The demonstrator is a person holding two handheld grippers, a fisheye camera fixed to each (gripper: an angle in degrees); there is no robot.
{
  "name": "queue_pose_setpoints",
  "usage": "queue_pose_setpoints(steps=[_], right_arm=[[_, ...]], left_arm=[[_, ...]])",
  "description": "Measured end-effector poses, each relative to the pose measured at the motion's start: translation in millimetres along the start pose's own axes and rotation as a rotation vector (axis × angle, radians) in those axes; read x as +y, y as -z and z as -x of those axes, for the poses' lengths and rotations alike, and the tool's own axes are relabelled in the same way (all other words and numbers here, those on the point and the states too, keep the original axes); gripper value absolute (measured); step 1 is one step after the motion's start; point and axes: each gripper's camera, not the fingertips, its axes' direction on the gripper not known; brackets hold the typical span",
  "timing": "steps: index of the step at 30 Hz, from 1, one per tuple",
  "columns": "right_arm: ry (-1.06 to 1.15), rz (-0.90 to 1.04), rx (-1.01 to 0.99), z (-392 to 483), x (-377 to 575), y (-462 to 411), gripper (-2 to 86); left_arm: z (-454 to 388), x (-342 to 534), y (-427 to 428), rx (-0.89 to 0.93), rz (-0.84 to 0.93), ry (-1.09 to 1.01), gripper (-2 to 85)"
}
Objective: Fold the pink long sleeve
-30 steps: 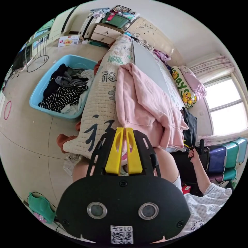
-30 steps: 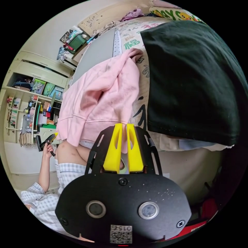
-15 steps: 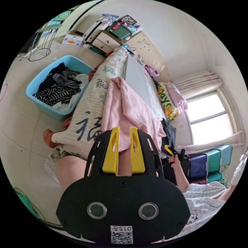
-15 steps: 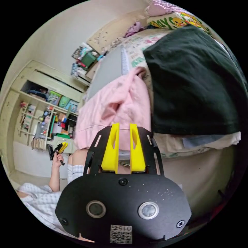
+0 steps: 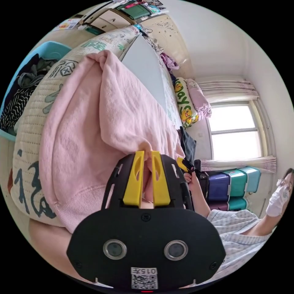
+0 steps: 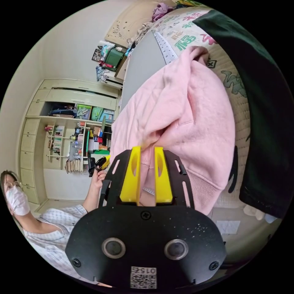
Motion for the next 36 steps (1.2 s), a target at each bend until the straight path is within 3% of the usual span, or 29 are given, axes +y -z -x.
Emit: queue_pose_setpoints(steps=[3, 8, 14, 16, 19, 21, 23, 25, 28, 30, 36], right_arm=[[0.088, 0.004, -0.066, 17, -2, 22, 1.3], [0.243, 0.087, 0.125, 50, -16, 23, 0.3], [0.248, 0.047, -0.089, 57, -58, 33, 0.1], [0.287, 0.003, -0.088, 78, -99, 47, 0.1], [0.272, -0.164, -0.094, 116, -201, 74, 0.2], [0.201, -0.382, -0.024, 134, -264, 83, 0.4], [0.044, -0.498, 0.073, 131, -273, 77, 0.7], [0.120, -0.469, -0.047, 128, -259, 54, 1.2], [0.399, -0.185, -0.150, 112, -204, -11, 3.5], [0.428, 0.034, -0.063, 74, -140, -62, 5.8], [0.310, 0.044, 0.200, 1, 11, -102, 10.2]], left_arm=[[-9, -13, 11, 0.027, 0.064, -0.058, 0.7], [-28, -32, 21, 0.066, 0.104, -0.150, -0.1], [-46, -85, 28, 0.239, 0.134, -0.217, -0.3], [-63, -133, 44, 0.246, 0.060, -0.260, -0.3], [-88, -228, 74, 0.150, -0.187, -0.230, 0.0], [-95, -264, 103, 0.209, -0.513, -0.162, 1.3], [-99, -263, 112, 0.232, -0.613, -0.123, 3.6], [-105, -246, 103, 0.254, -0.568, -0.190, 5.0], [-102, -191, 58, 0.069, -0.265, -0.319, 5.8], [-77, -129, 13, -0.011, -0.067, -0.322, 6.5], [-91, -13, -55, -0.025, 0.103, -0.408, 8.7]])
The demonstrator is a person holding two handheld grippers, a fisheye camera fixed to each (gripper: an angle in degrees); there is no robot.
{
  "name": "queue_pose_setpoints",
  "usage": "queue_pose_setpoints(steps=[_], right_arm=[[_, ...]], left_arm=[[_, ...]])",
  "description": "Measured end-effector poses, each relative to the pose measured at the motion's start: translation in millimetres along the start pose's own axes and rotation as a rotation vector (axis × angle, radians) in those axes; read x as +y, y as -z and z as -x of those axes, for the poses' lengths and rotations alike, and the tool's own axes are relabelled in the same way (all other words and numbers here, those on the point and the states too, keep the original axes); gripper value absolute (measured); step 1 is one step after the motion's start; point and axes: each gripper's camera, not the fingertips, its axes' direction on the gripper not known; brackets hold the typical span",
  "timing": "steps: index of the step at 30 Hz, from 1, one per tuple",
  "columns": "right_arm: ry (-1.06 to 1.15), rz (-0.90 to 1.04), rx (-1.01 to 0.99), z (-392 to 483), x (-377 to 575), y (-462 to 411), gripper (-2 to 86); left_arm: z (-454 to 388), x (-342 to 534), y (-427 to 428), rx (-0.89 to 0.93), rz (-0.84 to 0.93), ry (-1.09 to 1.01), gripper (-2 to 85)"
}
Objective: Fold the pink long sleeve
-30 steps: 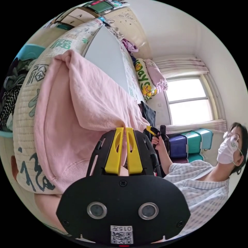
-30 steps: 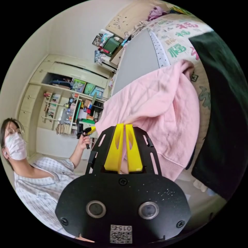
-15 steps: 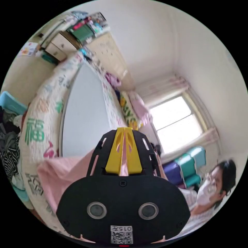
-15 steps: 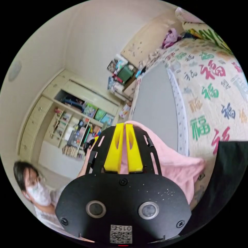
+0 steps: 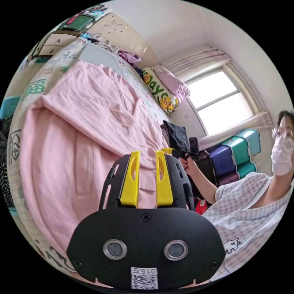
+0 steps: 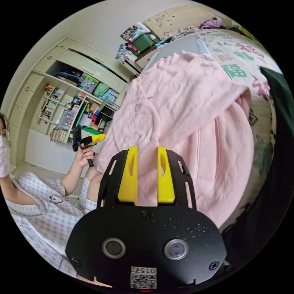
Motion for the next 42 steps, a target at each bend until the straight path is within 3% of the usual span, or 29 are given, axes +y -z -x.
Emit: queue_pose_setpoints(steps=[5, 10, 12, 16, 22, 23, 26, 28, 30, 35, 37, 40, 42], right_arm=[[-0.093, -0.078, 0.156, 24, 36, -15, 12.6], [-0.081, -0.034, 0.158, 51, 25, -41, 5.7], [-0.065, -0.097, 0.094, 67, 24, -31, 4.7], [-0.041, -0.208, -0.086, 95, 18, -14, 4.3], [0.100, -0.150, -0.166, 161, -5, -40, 4.9], [0.111, -0.150, -0.183, 169, -7, -45, 5.4], [0.264, -0.136, -0.228, 195, -3, -46, 6.7], [0.332, -0.095, -0.167, 204, 3, -51, 8.5], [0.372, 0.065, 0.010, 209, 10, -84, 12.0], [0.477, 0.364, 0.273, 219, 31, -180, 15.0], [0.545, 0.296, 0.395, 231, 38, -185, 11.4], [0.535, 0.327, 0.338, 230, 26, -186, 8.6], [0.468, 0.294, 0.172, 218, 4, -163, 4.0]], left_arm=[[-86, 7, -34, -0.049, -0.021, -0.153, 11.7], [-131, 34, -78, -0.249, -0.048, -0.247, 15.2], [-140, 64, -103, -0.406, -0.060, -0.303, 16.3], [-156, 70, -103, -0.448, -0.072, -0.307, 17.5], [-165, 94, -69, -0.611, -0.336, -0.319, 14.4], [-164, 97, -60, -0.634, -0.370, -0.335, 10.2], [-132, 103, -32, -0.585, -0.441, -0.155, 4.1], [-107, 113, -14, -0.502, -0.496, -0.012, 3.6], [-89, 127, -1, -0.482, -0.535, 0.113, 3.1], [-83, 134, 0, -0.475, -0.518, 0.136, 2.6], [-81, 135, -2, -0.475, -0.507, 0.140, 2.5], [-77, 138, -1, -0.456, -0.508, 0.148, 2.5], [-73, 137, -2, -0.444, -0.502, 0.160, 2.4]])
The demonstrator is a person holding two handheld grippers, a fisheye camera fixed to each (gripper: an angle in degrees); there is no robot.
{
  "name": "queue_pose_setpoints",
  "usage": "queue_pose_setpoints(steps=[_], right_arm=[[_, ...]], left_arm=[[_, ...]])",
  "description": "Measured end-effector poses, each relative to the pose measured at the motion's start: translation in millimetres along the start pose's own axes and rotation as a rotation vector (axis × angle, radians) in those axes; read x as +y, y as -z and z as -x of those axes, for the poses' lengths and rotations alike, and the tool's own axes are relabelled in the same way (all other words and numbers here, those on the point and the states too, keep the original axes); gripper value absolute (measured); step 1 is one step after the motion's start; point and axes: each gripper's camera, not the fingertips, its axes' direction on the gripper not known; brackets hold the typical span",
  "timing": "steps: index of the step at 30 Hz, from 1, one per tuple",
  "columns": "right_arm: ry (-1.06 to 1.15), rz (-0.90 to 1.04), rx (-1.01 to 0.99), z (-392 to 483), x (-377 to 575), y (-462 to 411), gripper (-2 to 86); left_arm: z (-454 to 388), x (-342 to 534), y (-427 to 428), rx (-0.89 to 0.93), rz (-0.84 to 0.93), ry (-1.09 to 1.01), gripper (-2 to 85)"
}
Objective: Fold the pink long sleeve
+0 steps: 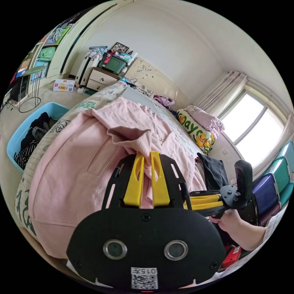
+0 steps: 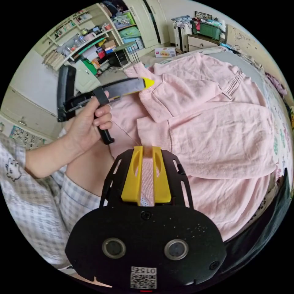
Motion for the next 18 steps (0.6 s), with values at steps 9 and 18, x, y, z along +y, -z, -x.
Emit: queue_pose_setpoints(steps=[9, 18], right_arm=[[-0.382, -0.321, 0.220, -228, -5, 319, 0.7], [-0.847, -0.760, 0.438, -290, 177, 498, 3.4]], left_arm=[[51, -192, 95, -0.135, -0.153, -0.250, 3.5], [186, -218, 229, -0.399, -0.243, 0.067, 6.3]])
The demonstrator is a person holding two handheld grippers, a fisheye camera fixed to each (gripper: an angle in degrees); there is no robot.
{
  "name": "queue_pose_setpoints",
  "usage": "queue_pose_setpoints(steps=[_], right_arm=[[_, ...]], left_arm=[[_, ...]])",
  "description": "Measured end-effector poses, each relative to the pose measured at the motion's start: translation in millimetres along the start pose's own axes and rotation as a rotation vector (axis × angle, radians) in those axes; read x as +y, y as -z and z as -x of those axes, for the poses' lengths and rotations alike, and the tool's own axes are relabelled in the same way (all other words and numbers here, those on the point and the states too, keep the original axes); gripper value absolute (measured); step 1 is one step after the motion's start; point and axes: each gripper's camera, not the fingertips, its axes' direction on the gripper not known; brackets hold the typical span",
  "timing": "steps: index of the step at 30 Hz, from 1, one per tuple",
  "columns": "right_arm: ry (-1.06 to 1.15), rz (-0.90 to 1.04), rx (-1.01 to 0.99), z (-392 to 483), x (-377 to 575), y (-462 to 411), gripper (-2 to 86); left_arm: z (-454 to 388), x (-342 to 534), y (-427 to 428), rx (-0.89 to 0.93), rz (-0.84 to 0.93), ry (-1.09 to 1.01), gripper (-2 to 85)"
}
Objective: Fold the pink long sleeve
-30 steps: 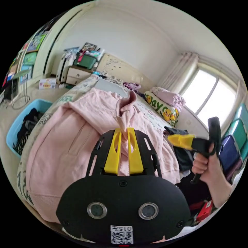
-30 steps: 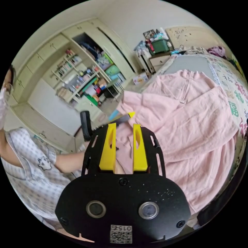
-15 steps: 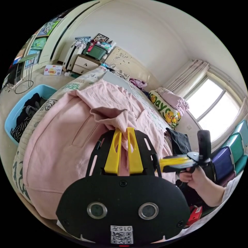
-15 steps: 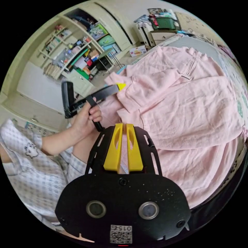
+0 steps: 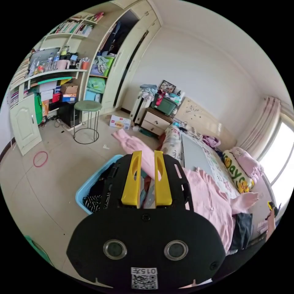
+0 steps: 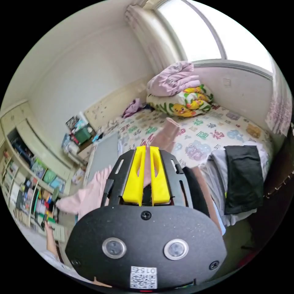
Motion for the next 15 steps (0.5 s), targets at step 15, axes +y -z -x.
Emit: queue_pose_setpoints(steps=[15], right_arm=[[-0.030, 0.629, -0.223, 21, 361, -110, 10.4]], left_arm=[[-21, 194, -18, 0.357, 0.475, 0.081, 8.1]])
